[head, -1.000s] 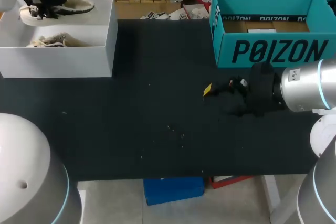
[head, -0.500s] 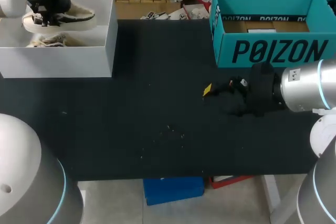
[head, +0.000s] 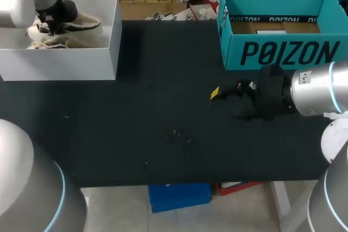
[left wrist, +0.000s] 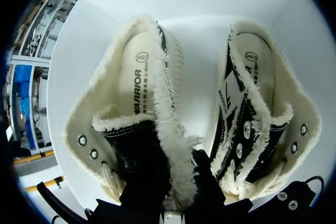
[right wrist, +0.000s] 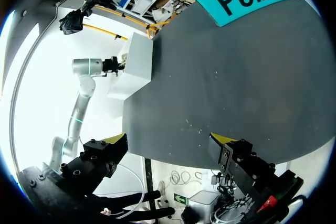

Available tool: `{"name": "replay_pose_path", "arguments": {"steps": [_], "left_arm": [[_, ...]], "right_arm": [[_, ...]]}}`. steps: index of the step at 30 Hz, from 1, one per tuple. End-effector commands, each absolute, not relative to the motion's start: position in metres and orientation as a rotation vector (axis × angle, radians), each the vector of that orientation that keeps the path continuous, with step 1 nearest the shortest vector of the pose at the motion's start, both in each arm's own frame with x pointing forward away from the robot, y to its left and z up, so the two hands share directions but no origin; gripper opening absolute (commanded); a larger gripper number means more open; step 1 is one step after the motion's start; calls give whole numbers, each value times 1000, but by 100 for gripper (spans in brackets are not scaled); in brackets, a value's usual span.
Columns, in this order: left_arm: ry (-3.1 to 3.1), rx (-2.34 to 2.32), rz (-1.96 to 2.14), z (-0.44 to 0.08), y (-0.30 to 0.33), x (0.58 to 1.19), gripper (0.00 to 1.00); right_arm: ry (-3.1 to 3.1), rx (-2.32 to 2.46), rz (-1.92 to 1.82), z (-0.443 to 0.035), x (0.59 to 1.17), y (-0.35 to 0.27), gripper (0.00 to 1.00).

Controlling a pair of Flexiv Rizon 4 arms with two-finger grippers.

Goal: Take the shoe out of the shoebox, open the shoe tongue, remove and reinsert the insole, then place the shoe into the shoebox

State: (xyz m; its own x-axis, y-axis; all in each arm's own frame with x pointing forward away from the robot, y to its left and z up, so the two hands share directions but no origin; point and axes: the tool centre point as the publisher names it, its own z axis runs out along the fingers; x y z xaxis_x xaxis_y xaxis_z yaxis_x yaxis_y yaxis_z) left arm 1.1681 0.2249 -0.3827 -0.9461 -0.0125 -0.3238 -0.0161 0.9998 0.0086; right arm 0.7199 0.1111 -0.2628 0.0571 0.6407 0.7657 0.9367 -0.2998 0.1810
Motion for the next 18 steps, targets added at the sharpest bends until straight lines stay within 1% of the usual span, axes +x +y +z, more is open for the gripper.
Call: {"name": "replay_pose_path", "arguments": {"steps": [1, 2, 5, 8, 11, 18], "left_arm": [[2816, -17, 21, -384, 225, 1171, 39], [2816, -17, 21, -384, 225, 1171, 43], [2816, -9, 15, -379, 226, 1169, 42], [2820, 10, 0, -369, 225, 1167, 43], [2826, 26, -22, -355, 221, 1162, 43], [2826, 75, -33, -318, 204, 1138, 47]], "right_arm": [[-1580, -1977, -1112, -263, 720, 111, 100], [-1580, -1977, -1112, -263, 720, 111, 100], [-1580, -1977, -1112, -263, 720, 111, 100], [-1580, -1977, -1112, -263, 720, 111, 100], [-1580, -1977, -1112, -263, 720, 111, 100], [-1580, -1977, -1112, -263, 720, 111, 100]]}}
